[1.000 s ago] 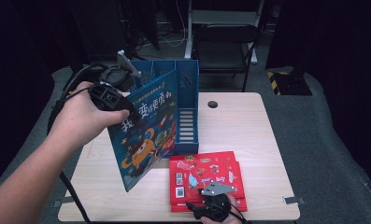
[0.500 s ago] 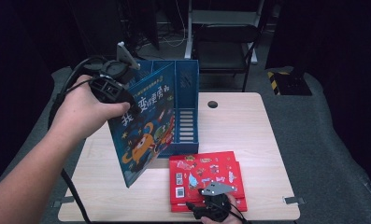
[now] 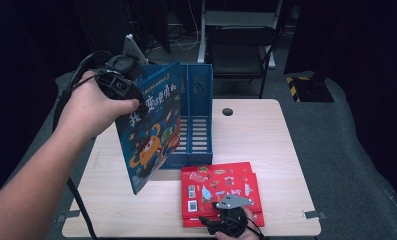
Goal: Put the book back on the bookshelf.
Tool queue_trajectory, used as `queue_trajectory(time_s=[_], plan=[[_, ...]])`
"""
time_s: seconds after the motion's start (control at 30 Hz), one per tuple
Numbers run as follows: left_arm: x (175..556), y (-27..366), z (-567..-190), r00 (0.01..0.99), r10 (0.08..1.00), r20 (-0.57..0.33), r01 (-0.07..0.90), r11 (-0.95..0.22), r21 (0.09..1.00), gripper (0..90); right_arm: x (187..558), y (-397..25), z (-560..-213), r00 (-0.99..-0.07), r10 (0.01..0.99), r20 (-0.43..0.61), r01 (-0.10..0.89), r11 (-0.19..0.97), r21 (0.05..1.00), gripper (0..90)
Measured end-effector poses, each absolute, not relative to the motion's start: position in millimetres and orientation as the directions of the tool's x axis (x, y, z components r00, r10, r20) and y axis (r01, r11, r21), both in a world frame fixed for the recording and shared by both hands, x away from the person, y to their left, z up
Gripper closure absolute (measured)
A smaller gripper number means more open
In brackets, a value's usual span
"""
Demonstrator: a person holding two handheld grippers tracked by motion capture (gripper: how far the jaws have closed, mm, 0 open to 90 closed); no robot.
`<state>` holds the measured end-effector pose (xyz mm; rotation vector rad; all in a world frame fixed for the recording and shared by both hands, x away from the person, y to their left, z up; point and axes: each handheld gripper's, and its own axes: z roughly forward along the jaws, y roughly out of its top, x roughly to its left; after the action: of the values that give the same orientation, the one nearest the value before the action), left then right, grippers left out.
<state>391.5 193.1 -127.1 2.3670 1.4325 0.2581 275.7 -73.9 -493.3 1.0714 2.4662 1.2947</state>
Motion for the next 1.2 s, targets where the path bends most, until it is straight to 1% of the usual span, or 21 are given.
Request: queue_trajectory(time_s=[0.37, 1.2], plan=[[408.5, 193.8, -128.6, 0.404, 0.915, -0.006, 0.847, -0.372, 0.380, 82.6, 275.8, -74.6, -493.1, -0.731, 0.658, 0.183, 0.526, 0.370, 0.766, 33.8], [427.4, 211.1, -128.7, 0.306, 0.952, -0.025, 0.887, -0.276, 0.371, 82.6, 276.3, -74.7, -492.8, -0.731, 0.657, 0.186, 0.527, 0.370, 0.765, 33.8]])
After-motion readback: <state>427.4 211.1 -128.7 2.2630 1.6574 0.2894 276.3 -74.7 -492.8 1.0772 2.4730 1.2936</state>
